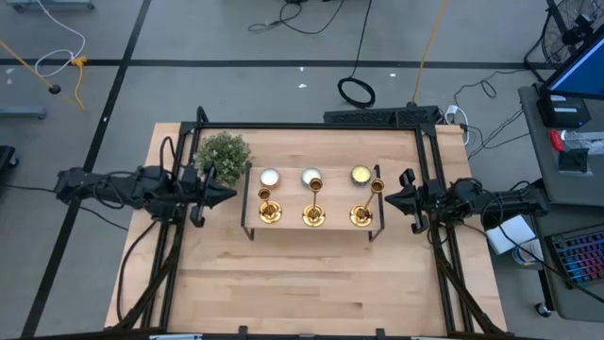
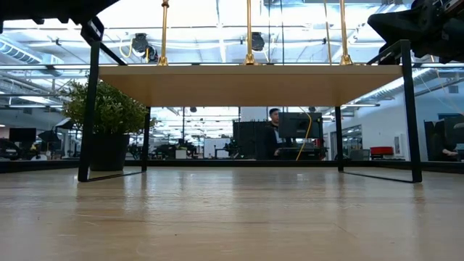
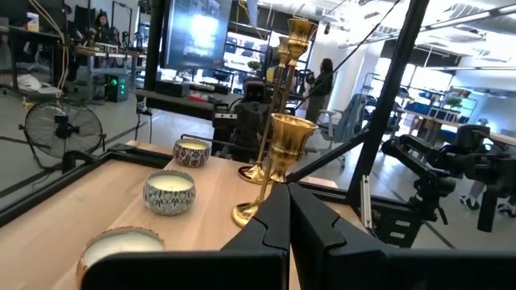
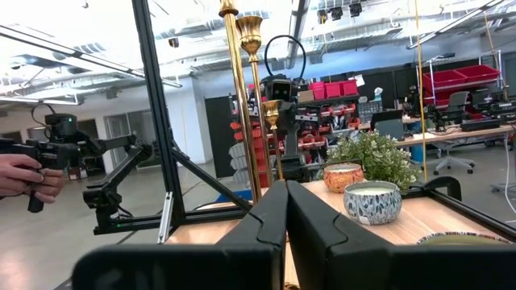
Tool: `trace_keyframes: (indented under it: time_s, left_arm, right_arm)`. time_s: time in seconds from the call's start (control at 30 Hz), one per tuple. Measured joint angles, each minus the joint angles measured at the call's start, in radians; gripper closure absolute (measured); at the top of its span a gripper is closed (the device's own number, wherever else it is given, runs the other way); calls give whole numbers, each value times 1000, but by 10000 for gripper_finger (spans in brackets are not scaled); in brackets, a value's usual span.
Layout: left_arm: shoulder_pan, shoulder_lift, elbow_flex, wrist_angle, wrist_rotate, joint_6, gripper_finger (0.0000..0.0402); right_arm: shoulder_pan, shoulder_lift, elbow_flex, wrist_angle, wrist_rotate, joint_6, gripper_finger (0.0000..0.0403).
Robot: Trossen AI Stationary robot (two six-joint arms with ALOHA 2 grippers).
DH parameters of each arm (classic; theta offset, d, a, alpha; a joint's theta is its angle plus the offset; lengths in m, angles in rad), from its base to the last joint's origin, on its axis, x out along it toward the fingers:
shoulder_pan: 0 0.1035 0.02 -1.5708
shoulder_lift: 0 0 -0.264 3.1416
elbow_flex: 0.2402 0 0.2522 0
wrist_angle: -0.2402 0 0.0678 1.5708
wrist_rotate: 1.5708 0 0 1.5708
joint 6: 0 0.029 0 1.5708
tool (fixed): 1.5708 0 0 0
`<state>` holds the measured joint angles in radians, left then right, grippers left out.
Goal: Pick & Place candle stick holders
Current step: Return to Home Position
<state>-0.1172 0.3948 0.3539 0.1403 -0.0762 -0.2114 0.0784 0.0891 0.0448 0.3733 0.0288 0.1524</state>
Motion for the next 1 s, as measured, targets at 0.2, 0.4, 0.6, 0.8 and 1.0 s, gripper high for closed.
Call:
trace_keyframes:
  time_s: [0.2,0.4,0.6,0.8,1.0]
  left_arm:
    - [0,-43,0,-40,-11,-5,401]
    - [0,-58,0,-72,-21,-8,401]
    - [0,-58,-7,-86,-22,-10,401]
    - [-3,-77,-99,28,-29,-60,401]
    - [-3,-132,-194,181,-30,-57,401]
  right_arm:
    - [0,0,0,0,0,0,399]
    - [0,0,0,0,0,0,399]
    - [0,0,0,0,0,0,399]
    - [0,0,0,0,0,0,399]
    - [0,0,0,0,0,0,399]
